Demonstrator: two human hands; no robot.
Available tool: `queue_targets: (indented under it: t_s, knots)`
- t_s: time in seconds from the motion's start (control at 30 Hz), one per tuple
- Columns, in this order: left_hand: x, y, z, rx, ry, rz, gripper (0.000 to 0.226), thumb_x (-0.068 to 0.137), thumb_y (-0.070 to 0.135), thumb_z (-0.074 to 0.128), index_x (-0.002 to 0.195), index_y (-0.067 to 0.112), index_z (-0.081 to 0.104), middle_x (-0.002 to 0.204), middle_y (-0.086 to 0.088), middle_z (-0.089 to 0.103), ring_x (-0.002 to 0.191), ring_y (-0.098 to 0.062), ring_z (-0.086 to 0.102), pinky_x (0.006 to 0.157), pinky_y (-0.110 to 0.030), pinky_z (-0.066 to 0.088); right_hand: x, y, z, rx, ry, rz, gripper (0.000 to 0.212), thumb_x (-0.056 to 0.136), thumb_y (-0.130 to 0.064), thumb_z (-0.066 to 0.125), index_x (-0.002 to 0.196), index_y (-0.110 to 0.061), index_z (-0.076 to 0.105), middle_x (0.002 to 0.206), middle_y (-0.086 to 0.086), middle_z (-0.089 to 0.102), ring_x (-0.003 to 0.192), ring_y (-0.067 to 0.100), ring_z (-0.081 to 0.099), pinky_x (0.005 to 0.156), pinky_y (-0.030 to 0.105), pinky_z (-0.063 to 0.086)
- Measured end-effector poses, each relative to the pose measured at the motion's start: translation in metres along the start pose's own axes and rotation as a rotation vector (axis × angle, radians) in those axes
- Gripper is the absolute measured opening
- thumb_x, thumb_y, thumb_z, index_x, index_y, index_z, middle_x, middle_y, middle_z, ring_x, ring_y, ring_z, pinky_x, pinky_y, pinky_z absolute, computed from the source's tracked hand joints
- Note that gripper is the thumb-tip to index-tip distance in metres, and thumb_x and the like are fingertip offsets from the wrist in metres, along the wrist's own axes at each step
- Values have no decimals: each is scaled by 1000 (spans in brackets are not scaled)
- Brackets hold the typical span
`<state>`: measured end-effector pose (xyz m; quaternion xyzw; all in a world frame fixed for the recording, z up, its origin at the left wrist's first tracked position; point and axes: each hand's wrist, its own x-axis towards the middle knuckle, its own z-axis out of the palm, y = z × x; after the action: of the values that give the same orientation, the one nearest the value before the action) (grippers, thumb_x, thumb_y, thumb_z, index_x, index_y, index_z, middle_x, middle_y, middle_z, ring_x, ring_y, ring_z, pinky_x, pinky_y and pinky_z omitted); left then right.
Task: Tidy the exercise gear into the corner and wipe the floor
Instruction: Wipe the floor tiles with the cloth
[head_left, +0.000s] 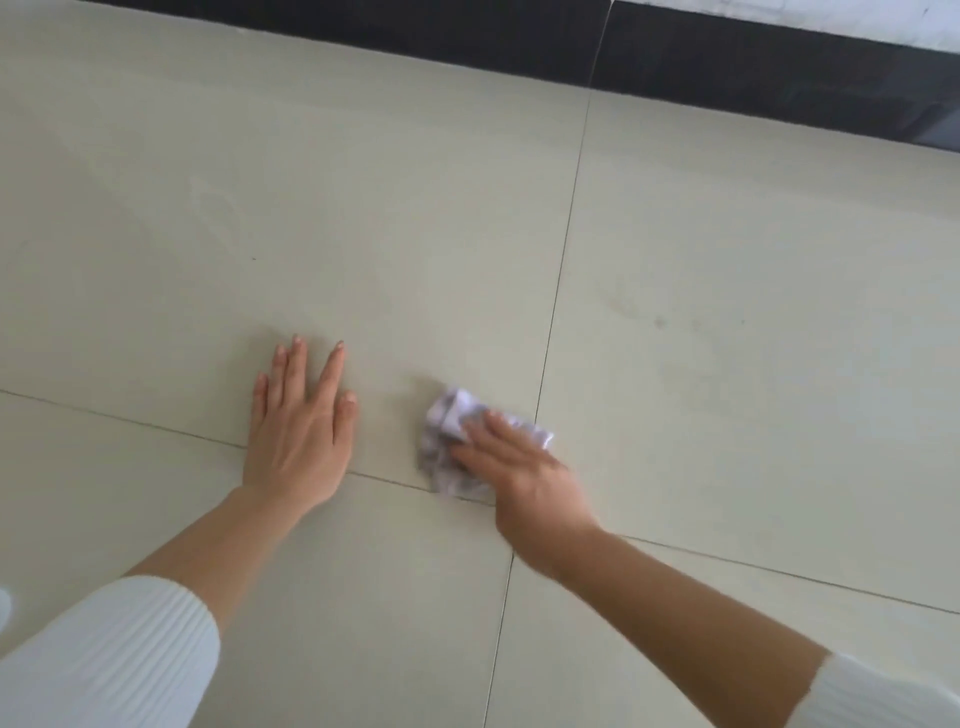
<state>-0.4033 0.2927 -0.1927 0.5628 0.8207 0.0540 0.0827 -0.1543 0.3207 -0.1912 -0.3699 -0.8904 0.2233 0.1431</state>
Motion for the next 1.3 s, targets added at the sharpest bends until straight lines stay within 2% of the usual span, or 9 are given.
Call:
queue_targets:
  t_s: [0.13,0.33,0.47,0.53,0.67,0.77,0.97,1.03,1.3]
  knots:
    - [51,2,3,-49,52,28,59,95,41,19,149,23,30,157,-17,19,145,-34,16,116,-50,12,28,31,-10,-61,-125,-255,67,72,1,32,126,-25,61,140,-6,53,131,17,47,91,35,54]
    - [92,-5,9,-81,80,32,61,92,42,25,149,23,29,159,-11,17,147,-26,12,119,-45,9,108,140,-75,-178,156,495,62,88,3,43,141,-29,45,153,-5,35,142,19,28,102,37,40]
    - [90,-5,8,-108,97,34,60,91,41,29,148,24,32,158,-10,20,147,-25,15,119,-43,12,165,159,-81,-198,282,830,43,82,2,39,120,-13,55,132,11,49,121,35,45,78,34,40]
    - [90,-5,6,-95,93,28,60,91,41,28,148,24,32,158,-10,22,146,-25,17,119,-43,14,204,143,-65,-169,299,809,43,80,4,39,117,-12,57,130,10,49,120,34,46,73,31,37]
    - [90,-3,4,-59,78,17,59,91,41,30,148,24,33,157,-9,24,146,-25,19,118,-43,17,256,78,-28,-24,199,496,64,82,4,45,140,-25,47,153,4,32,139,25,32,106,30,30]
    - [90,-1,3,-36,46,4,59,91,41,29,148,24,32,157,-9,24,146,-25,19,117,-43,18,250,33,-8,17,17,303,76,76,15,41,142,-22,45,154,-4,33,146,19,18,115,33,23]
    - [91,2,0,-13,-21,-21,61,91,42,26,147,21,32,158,-11,21,146,-27,16,115,-44,16,187,6,-15,48,-221,150,80,76,19,41,139,-29,48,152,-14,33,144,8,21,97,28,43]
    - [91,3,0,-24,-32,-20,61,90,42,27,148,22,31,158,-12,21,146,-28,16,116,-45,15,157,12,-25,-16,-183,220,87,66,23,47,138,-26,51,150,-11,38,141,12,31,85,32,53]
    - [91,3,0,-39,-22,-14,61,90,41,27,148,21,31,157,-12,22,145,-28,17,116,-44,14,157,89,-75,-160,-64,811,76,90,5,38,152,-30,14,160,-13,2,148,15,1,110,36,31]
